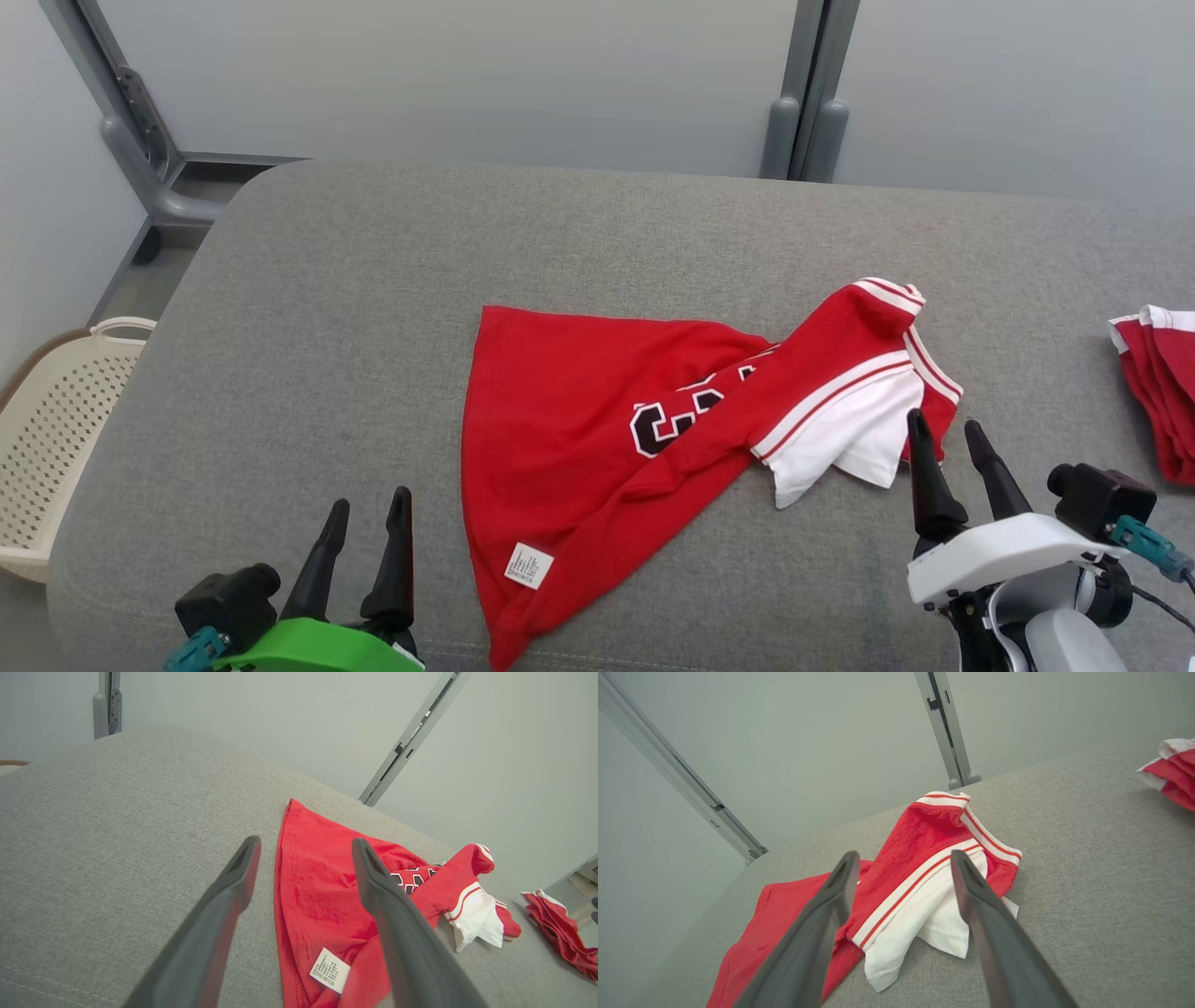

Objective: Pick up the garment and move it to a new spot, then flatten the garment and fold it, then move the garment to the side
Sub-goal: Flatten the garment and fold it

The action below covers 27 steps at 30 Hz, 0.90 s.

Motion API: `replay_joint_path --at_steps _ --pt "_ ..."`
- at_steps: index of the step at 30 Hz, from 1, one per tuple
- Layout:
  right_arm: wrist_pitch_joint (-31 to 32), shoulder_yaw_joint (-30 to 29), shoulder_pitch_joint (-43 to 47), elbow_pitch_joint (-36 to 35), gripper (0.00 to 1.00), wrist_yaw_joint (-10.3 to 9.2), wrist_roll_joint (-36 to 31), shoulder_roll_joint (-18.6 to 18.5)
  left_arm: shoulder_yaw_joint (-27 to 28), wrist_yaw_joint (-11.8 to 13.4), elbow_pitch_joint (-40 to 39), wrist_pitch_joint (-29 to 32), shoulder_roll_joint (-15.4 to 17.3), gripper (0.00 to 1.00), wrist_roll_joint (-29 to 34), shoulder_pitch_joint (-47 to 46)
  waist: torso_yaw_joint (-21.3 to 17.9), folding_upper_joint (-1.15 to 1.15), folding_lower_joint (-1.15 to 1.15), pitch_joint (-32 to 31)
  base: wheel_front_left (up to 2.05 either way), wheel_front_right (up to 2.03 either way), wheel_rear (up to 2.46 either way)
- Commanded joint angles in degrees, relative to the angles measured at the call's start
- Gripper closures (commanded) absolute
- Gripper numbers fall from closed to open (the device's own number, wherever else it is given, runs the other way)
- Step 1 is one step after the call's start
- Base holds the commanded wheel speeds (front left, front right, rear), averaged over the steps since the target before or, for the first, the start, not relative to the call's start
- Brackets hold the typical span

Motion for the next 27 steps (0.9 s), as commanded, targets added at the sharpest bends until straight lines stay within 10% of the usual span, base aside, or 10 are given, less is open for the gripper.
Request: replay_joint_path --at_steps 1,27 --pt "0.2 -0.2 1.0 -0.5 0.00 0.00 -0.5 -0.2 -0.2 0.2 0.1 0.2 0.4 0.00 -0.1 0.6 -0.1 0.00 0.00 -0.1 0.00 0.00 0.00" --pt "2.7 -1.8 5.5 -4.4 0.00 0.00 -4.7 -0.2 -0.7 5.2 -0.5 0.5 3.6 0.00 4.8 1.2 -1.5 0.00 0.00 -0.7 0.00 0.00 0.00"
